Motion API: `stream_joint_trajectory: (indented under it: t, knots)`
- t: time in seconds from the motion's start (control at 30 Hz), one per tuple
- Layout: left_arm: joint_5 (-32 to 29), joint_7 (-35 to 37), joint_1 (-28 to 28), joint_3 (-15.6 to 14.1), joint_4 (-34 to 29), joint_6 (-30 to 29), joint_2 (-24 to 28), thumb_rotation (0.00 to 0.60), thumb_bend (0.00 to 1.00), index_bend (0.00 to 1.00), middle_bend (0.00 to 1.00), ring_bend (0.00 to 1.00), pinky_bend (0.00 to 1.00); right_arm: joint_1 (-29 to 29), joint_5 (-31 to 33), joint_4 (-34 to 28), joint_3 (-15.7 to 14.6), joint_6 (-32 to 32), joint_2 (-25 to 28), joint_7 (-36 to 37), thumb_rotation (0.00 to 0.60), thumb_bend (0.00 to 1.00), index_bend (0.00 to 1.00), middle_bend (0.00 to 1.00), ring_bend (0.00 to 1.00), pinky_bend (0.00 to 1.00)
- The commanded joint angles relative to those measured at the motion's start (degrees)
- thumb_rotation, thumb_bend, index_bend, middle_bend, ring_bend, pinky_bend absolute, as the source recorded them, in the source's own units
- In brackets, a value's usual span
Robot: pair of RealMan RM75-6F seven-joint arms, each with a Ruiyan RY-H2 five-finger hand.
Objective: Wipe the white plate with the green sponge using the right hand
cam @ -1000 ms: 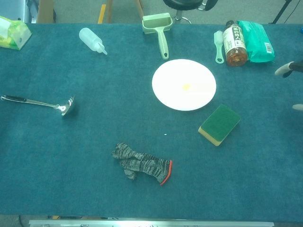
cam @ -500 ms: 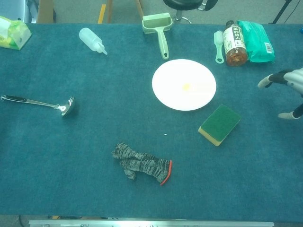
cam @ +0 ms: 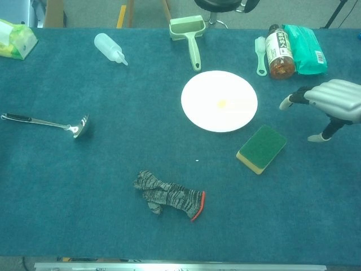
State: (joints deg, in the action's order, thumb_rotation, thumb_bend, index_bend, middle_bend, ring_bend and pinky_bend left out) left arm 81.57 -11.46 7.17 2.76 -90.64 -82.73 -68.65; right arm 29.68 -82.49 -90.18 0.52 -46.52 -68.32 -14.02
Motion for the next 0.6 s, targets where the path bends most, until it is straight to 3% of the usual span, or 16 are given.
stream_joint_trajectory:
  t: [0.03,0.27,0.6]
  knots:
    - [-0.1,0.2,0.0,0.0,0.2,0.1,-0.1,0.600,0.18,0.38,0.30,0.22,0.36,1.1,-3.1,0.9,-1.0,-0.1,-0.6,-0.2,0.600,0.10,0.25,0.25,0.16,0.26]
    - [-0.3,0.7,0.0,0.0,0.8,0.6,-0.4,0.600,0.18,0.38,0.30,0.22,0.36,2.3,-7.6,2.2,-3.0,-0.9,-1.0,-3.4,0.600,0.06,0.25,0.25,0.16,0.26]
    - [-0.4,1.1,-0.1,-0.2,1.3,0.9,-1.0,0.600,0.18,0.38,0.30,0.22,0.36,4.1,-8.4,4.0,-3.7,0.3,-2.3,-6.7,0.600,0.06,0.25,0.25,0.16,0.26]
